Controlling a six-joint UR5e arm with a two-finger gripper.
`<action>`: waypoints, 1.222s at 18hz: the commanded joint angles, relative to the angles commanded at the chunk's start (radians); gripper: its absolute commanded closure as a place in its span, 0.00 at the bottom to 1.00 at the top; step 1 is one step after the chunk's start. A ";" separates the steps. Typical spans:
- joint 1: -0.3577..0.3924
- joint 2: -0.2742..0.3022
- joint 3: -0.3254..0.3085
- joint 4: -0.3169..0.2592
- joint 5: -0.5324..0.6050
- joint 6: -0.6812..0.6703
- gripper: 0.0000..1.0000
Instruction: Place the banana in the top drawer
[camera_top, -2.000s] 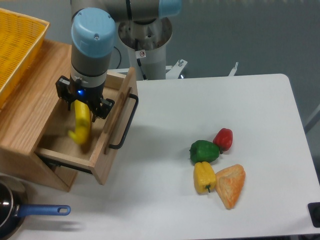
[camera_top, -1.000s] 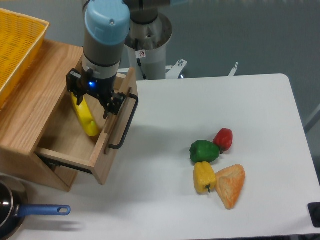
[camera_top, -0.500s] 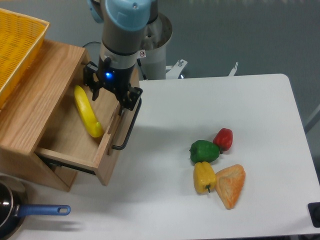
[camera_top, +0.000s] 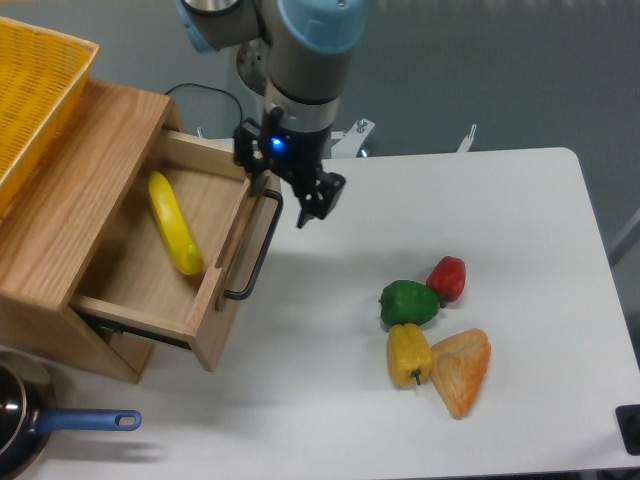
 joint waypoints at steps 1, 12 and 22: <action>0.012 0.002 -0.008 0.002 0.003 0.028 0.19; 0.055 -0.006 -0.026 0.018 0.069 0.135 0.00; 0.048 -0.052 -0.031 0.107 0.164 0.173 0.00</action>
